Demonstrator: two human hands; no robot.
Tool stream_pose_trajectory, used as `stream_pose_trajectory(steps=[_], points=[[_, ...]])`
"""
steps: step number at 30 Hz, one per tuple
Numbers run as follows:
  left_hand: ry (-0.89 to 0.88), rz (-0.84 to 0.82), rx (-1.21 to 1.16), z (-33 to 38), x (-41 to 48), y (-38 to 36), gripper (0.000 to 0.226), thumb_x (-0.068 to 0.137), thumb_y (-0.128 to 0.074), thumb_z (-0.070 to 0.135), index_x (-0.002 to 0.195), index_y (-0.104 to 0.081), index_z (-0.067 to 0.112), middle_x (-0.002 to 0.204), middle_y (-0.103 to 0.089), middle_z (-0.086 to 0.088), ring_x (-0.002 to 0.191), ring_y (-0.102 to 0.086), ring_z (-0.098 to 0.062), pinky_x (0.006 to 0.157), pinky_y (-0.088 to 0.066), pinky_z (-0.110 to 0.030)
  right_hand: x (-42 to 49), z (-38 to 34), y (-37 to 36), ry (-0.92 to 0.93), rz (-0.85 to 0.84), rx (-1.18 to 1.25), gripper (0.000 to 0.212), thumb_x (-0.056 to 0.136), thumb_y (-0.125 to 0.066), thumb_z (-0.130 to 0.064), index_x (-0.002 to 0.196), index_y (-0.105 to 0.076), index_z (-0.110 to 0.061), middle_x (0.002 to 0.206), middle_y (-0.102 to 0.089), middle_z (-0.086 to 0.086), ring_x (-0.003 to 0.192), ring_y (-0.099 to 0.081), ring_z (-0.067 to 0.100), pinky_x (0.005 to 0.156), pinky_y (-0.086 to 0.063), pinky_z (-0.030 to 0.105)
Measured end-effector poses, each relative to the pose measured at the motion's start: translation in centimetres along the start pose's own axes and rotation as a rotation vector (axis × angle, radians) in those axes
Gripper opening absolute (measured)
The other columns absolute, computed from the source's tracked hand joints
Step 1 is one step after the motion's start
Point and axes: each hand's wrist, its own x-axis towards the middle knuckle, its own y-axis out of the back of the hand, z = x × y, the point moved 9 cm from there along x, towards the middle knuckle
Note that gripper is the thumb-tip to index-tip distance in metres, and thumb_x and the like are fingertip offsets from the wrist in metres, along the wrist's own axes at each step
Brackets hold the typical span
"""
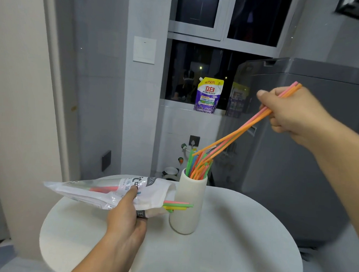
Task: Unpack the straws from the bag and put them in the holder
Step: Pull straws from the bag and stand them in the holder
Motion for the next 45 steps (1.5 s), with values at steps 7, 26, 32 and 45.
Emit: stream_pose_trajectory(steps=[7, 26, 32, 45], points=[[0.006, 0.025, -0.02, 0.1, -0.3, -0.1, 0.034, 0.1, -0.064, 0.008, 0.134, -0.063, 0.005, 0.122, -0.075, -0.01, 0.086, -0.075, -0.018, 0.047, -0.059, -0.029, 0.4, 1.0, -1.1, -0.049, 0.003, -0.101, 0.043, 0.097, -0.06, -0.037, 0.061, -0.049, -0.016, 0.048, -0.03, 0.003, 0.039, -0.026, 0.019, 0.036, -0.027, 0.019], [0.021, 0.021, -0.011, -0.1, 0.0, 0.1, 0.034, 0.101, -0.063, 0.009, 0.135, -0.063, 0.005, 0.124, -0.075, -0.011, 0.094, -0.075, -0.021, 0.051, -0.062, -0.031, 0.2, 0.3, -3.1, -0.05, -0.067, -0.165, 0.042, 0.098, -0.06, -0.037, 0.065, -0.052, -0.013, 0.048, -0.034, 0.003, 0.044, -0.029, 0.019, 0.041, -0.029, 0.024], [0.014, 0.031, -0.013, 0.1, -0.1, 0.1, 0.034, 0.101, -0.063, 0.008, 0.134, -0.063, 0.005, 0.123, -0.075, -0.011, 0.092, -0.075, -0.02, 0.048, -0.06, -0.03, 0.1, 0.5, -7.3, -0.064, -0.174, -0.257, 0.037, 0.097, -0.06, -0.042, 0.07, -0.052, -0.019, 0.039, -0.042, -0.007, 0.036, -0.035, 0.01, 0.035, -0.031, 0.017], [0.016, -0.007, -0.006, 0.4, 0.1, 0.0, 0.034, 0.101, -0.063, 0.01, 0.134, -0.064, 0.005, 0.124, -0.075, -0.012, 0.099, -0.075, -0.023, 0.057, -0.065, -0.036, -1.3, 6.3, -14.1, 0.004, -0.374, -0.307, 0.045, 0.091, -0.068, -0.045, 0.065, -0.06, -0.009, 0.06, -0.057, 0.001, 0.055, -0.059, 0.007, 0.058, -0.049, 0.023]])
